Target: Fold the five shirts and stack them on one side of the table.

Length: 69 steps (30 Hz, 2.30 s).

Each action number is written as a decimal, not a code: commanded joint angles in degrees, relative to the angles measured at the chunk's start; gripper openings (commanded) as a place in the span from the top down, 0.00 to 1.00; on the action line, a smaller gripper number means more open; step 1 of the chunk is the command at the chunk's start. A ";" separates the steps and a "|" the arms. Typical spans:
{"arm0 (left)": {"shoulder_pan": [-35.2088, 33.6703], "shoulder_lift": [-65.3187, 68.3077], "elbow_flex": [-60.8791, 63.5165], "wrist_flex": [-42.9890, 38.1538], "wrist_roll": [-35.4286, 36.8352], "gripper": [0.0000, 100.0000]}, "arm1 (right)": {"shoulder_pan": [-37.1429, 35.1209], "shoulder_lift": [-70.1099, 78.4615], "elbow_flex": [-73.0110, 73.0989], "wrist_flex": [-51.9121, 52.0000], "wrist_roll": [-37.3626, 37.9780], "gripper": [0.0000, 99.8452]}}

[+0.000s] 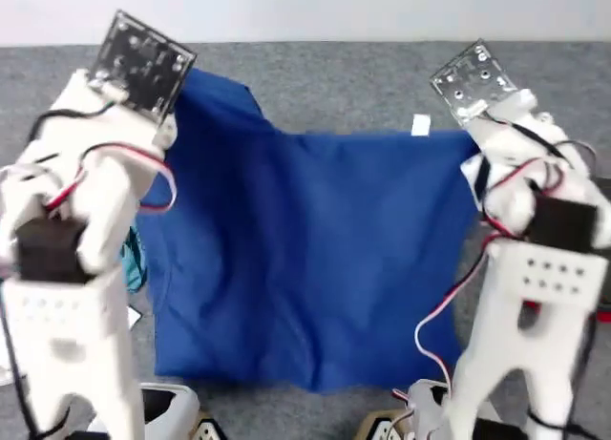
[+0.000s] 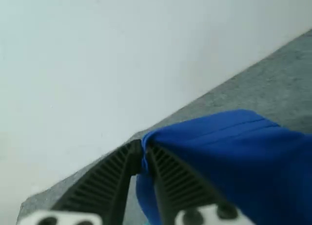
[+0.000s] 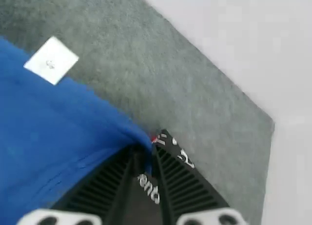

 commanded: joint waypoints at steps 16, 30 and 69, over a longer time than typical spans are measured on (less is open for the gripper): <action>-1.14 19.60 8.48 -50.02 -2.64 1.00 | -3.30 14.11 4.92 -49.45 0.70 0.99; -0.62 39.65 -14.90 -50.02 -2.64 1.00 | -2.15 24.22 -0.79 -59.47 3.60 0.99; 2.20 42.02 -17.19 27.25 -4.22 1.00 | 2.24 20.18 1.23 -4.44 8.00 0.99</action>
